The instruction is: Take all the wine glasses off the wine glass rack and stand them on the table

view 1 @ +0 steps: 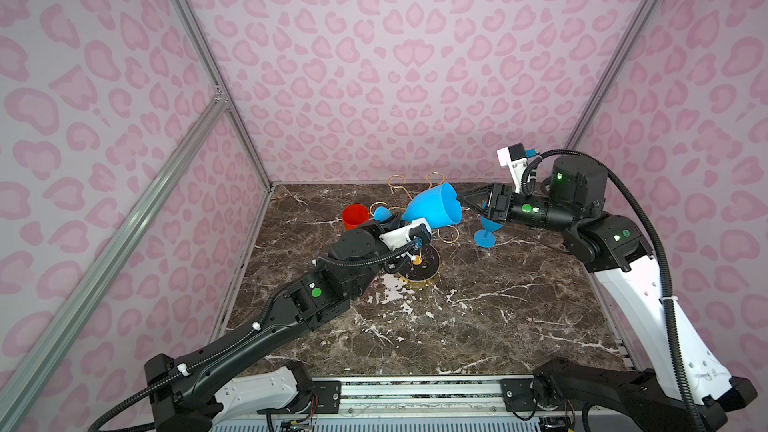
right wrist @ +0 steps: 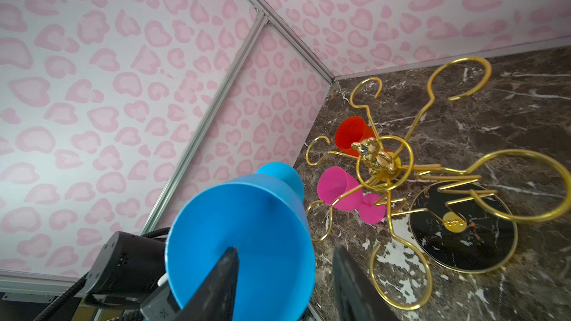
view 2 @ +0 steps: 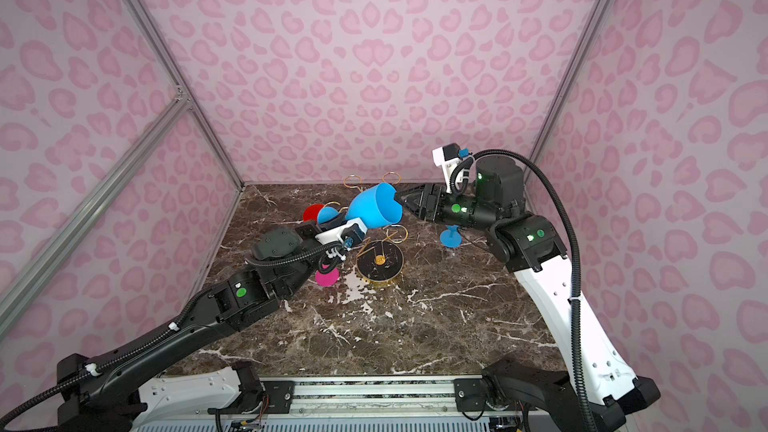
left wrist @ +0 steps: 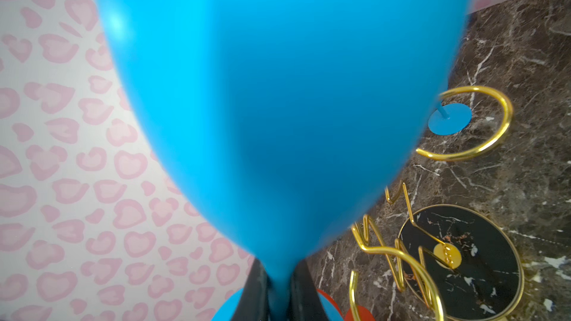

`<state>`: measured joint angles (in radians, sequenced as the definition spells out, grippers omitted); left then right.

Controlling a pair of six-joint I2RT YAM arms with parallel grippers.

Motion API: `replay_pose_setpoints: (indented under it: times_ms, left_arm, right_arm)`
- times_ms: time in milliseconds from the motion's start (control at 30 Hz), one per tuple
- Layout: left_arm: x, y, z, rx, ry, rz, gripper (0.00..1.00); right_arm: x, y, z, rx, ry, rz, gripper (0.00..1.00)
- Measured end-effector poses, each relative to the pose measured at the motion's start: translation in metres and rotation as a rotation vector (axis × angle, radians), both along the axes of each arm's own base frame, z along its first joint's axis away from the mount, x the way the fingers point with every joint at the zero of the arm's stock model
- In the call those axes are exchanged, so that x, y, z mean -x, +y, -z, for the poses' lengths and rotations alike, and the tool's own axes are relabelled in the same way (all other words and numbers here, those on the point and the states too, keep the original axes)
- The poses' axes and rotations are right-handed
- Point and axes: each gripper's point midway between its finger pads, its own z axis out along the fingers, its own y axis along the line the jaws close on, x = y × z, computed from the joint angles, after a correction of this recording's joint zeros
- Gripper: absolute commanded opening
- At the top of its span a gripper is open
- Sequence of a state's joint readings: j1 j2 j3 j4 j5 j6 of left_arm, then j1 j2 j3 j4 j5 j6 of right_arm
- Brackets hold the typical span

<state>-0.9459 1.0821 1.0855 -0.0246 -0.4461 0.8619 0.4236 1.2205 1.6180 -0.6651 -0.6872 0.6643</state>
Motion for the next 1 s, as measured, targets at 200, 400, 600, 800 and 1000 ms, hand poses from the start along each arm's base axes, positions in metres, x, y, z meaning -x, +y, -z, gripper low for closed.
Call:
replay_pose_setpoints:
  times_ms: [200, 400, 600, 800, 1000]
  left_arm:
    - [0.003, -0.001, -0.003, -0.024, -0.024, 0.010, 0.03]
    - [0.004, -0.004, 0.000, -0.056, -0.033, 0.017, 0.03]
    - [0.003, -0.008, 0.001, -0.074, -0.037, 0.023, 0.03]
    - [0.003, -0.007, 0.000, -0.076, -0.040, 0.019, 0.03]
    - [0.005, -0.009, 0.000, -0.080, -0.045, 0.033, 1.00]
  right_arm:
    - [0.003, -0.001, 0.018, 0.035, 0.026, -0.003, 0.47]
    - [0.004, 0.002, 0.020, 0.035, 0.026, -0.014, 0.28]
    - [0.003, 0.005, 0.023, 0.039, 0.034, -0.024, 0.08]
    - [0.002, 0.006, 0.024, 0.045, 0.031, -0.026, 0.00]
    - [0.001, 0.007, 0.025, 0.048, 0.030, -0.021, 0.00]
